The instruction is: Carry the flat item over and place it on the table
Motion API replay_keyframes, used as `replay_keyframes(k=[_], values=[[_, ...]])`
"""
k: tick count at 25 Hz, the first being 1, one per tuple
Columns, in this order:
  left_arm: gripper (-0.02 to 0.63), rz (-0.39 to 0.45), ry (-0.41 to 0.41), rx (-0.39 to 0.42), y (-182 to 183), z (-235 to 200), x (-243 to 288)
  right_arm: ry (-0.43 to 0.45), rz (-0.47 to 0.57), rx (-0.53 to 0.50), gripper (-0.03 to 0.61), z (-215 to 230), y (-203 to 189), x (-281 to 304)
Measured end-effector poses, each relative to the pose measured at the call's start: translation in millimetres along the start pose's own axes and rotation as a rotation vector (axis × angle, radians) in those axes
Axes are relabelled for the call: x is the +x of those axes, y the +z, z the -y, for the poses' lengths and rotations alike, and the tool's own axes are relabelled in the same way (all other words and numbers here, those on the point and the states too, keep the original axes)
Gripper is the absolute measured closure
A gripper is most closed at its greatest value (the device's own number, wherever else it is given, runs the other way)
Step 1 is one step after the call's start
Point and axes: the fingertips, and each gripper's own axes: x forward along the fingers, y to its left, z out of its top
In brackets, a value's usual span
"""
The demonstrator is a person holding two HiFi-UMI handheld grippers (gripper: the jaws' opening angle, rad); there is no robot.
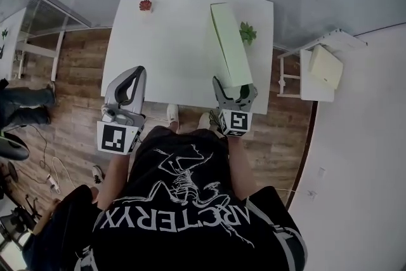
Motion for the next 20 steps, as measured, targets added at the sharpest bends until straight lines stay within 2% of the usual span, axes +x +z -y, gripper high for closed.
replay_keyframes(k=[4, 7, 11, 16, 18, 19, 20], values=[[0.601, 0.017, -0.013, -0.011, 4, 6, 7, 0.009, 0.067, -0.059, 0.196, -3, 48, -16], [0.601, 0.062, -0.028, -0.019, 6, 12, 11, 0.012, 0.097, -0.111, 0.198, -5, 80, -24], [0.601, 0.016, -0.045, -0.039, 2, 12, 13, 0.016, 0.159, -0.126, 0.198, -7, 131, -39], [0.601, 0.082, -0.058, -0.045, 16, 8, 23, 0.08, 0.214, -0.169, 0.198, -17, 185, -45], [0.601, 0.054, -0.065, -0.055, 12, 9, 24, 0.089, 0.216, -0.187, 0.199, -19, 195, -39], [0.601, 0.049, -0.07, -0.057, 13, 10, 25, 0.081, 0.206, -0.196, 0.208, -18, 196, -35], [0.601, 0.055, -0.074, -0.054, 15, 10, 26, 0.069, 0.192, -0.202, 0.273, -16, 196, -30]])
